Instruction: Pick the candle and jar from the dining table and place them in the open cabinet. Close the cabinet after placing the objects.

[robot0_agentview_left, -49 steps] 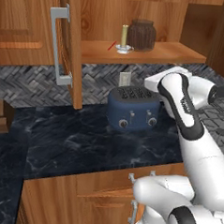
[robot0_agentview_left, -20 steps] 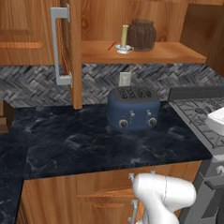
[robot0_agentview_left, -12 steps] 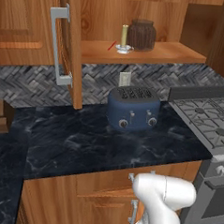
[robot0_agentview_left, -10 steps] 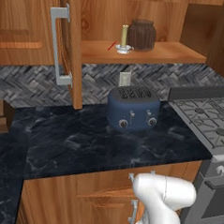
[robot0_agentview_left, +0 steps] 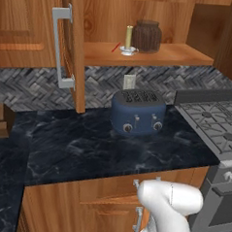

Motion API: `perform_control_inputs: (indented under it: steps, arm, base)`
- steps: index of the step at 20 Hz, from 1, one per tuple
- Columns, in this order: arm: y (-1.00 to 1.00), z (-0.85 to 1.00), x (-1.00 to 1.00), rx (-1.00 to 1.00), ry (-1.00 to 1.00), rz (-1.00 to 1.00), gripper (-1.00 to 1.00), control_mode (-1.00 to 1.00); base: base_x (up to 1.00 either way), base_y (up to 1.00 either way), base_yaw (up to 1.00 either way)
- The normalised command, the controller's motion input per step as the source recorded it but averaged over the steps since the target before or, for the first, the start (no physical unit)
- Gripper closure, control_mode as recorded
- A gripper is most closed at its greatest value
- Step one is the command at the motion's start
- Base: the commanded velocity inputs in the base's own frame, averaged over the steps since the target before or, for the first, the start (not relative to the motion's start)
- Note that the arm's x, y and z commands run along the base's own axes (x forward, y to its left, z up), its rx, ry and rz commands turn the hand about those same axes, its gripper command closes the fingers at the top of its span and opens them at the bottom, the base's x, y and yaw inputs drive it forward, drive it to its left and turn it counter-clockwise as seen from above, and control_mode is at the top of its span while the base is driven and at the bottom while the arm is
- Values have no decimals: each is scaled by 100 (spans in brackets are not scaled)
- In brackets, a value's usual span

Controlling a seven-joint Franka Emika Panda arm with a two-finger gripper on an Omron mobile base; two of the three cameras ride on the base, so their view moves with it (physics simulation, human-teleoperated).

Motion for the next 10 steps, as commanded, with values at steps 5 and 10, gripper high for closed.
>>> perform_control_inputs:
  steps: [5,10]
  arm:
    - [-66,1,15,0,-2,1,-100,-100]
    - [-60,0,35,0,0,6,-100,-100]
  base:
    - [0,0,0]
    - [0,0,0]
